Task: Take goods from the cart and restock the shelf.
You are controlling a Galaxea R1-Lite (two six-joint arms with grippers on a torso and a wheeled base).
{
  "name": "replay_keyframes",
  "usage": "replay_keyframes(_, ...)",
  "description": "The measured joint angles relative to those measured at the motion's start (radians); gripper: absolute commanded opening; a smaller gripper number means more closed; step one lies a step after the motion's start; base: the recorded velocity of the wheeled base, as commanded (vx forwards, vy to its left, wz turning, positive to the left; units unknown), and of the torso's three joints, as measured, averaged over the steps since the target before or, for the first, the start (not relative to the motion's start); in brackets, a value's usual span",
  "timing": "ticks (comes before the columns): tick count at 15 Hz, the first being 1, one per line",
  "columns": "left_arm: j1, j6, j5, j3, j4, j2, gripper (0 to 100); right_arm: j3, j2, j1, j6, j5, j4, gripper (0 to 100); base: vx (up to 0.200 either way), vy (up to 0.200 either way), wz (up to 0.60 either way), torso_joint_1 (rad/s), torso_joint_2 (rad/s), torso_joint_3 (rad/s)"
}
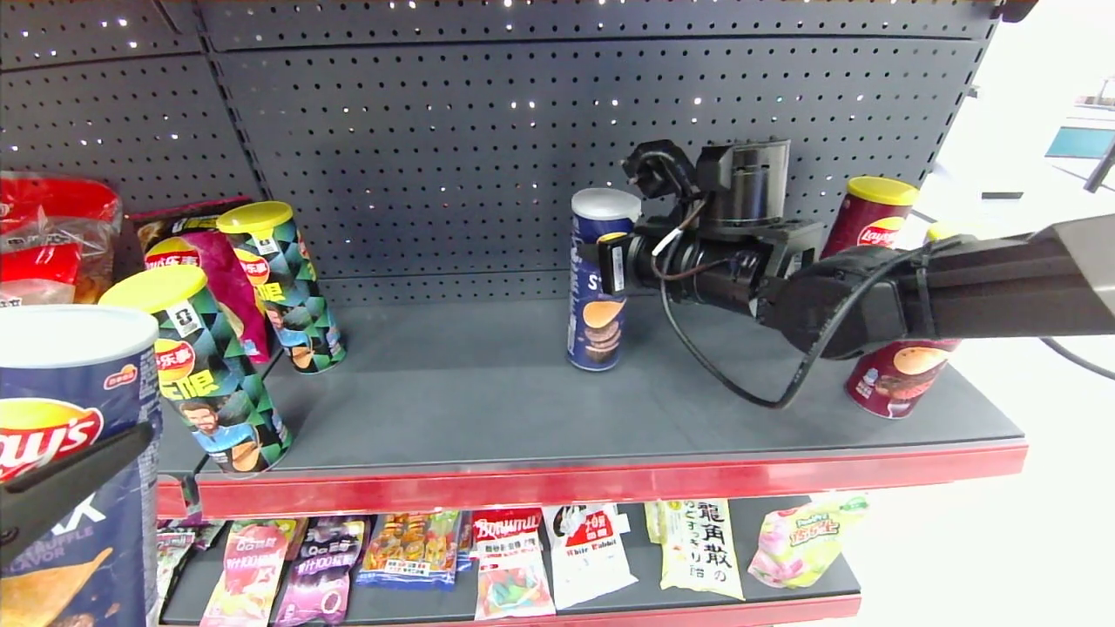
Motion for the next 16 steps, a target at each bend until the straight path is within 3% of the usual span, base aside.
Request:
replay_keyframes(4,0.0,0.001,0.0,0.0,0.0,0.001,0,0.163,-0.126,0.063,0.004,-0.186,-0.002,0,0.0,0.0,0.0,0.0,0.0,0.0)
replay_keyframes(9,0.0,0.001,0.001,0.003,0.0,0.001,0,0.2,-0.191,0.125,0.084,-0.339,-0.004,0,0.0,0.0,0.0,0.0,0.0,0.0)
replay_keyframes(16,0.0,0.001,0.002,0.007,0.0,-0.006,0,0.24,-0.197,0.206,0.124,-0.425,-0.003,0,0.0,0.0,0.0,0.0,0.0,0.0)
